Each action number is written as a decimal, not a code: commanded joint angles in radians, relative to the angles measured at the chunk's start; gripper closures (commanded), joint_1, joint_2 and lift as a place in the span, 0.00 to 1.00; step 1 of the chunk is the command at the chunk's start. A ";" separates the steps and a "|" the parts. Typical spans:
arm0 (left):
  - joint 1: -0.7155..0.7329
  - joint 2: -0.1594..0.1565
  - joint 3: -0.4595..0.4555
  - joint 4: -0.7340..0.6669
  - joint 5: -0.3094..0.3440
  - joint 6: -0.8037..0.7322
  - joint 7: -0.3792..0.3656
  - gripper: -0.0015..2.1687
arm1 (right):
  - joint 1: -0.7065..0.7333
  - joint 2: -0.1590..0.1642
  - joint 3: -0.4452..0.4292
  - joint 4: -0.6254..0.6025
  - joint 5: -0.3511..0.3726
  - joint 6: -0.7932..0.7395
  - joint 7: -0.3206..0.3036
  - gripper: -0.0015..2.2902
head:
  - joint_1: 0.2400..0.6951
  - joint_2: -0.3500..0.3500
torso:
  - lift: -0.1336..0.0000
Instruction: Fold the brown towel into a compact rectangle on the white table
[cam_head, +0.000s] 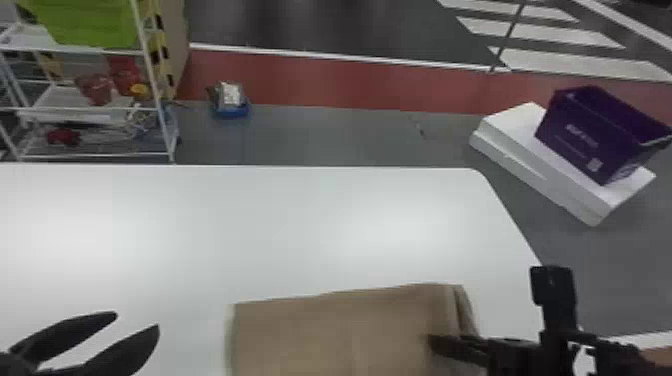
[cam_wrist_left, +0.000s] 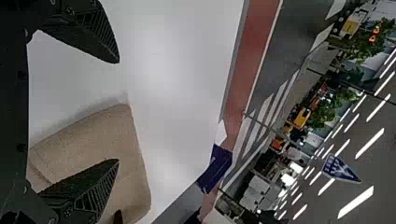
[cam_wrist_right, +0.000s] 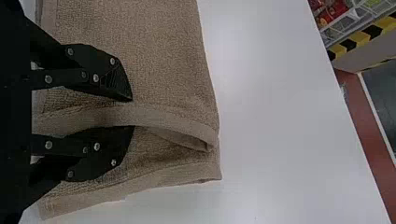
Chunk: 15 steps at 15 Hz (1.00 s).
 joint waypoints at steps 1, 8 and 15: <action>-0.011 -0.004 0.018 0.001 0.003 0.000 -0.002 0.07 | -0.016 0.002 0.071 0.013 0.019 0.006 -0.007 0.36 | 1.00 0.29 | 0.07; -0.033 -0.004 0.039 0.012 -0.002 0.003 0.006 0.07 | -0.028 0.011 0.263 -0.093 -0.009 0.107 -0.038 0.36 | 1.00 0.54 | 0.07; -0.013 -0.004 0.055 0.003 0.015 0.040 -0.023 0.07 | -0.004 0.011 0.263 -0.169 -0.009 0.126 -0.081 0.23 | 1.00 0.67 | 0.07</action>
